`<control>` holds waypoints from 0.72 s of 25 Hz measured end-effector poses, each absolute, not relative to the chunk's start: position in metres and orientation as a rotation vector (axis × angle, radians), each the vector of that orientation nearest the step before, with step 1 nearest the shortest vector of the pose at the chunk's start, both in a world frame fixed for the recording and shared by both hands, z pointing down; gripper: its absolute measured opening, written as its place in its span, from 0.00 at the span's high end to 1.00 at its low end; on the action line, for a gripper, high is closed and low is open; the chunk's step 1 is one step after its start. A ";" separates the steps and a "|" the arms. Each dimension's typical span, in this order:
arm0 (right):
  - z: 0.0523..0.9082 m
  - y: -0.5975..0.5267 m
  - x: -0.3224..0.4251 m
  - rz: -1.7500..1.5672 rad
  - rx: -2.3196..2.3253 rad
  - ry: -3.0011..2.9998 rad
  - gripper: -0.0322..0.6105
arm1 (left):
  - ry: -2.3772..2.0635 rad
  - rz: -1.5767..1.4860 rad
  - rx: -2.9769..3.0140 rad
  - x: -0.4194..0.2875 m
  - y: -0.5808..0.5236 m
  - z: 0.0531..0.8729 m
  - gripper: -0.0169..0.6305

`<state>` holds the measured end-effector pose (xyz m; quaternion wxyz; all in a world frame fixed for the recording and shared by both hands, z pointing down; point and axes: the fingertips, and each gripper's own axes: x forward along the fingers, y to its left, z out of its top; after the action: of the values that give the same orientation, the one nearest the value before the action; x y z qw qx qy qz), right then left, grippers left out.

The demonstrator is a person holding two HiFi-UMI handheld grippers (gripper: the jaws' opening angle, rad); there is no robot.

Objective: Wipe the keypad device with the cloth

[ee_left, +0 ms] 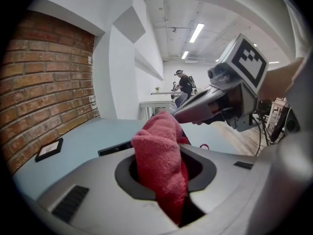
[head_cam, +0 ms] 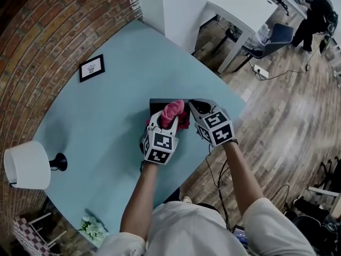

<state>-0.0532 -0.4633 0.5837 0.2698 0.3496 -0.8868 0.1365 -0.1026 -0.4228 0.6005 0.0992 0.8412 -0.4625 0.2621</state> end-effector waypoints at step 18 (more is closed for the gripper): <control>0.584 -0.464 -0.053 0.373 0.939 -2.409 0.90 | -1.285 0.844 2.409 -0.101 -0.375 0.653 0.77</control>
<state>-0.0533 -0.4636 0.5839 0.2617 0.3469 -0.8901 0.1377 -0.1005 -0.3746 0.6528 0.1416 0.8345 -0.4450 0.2923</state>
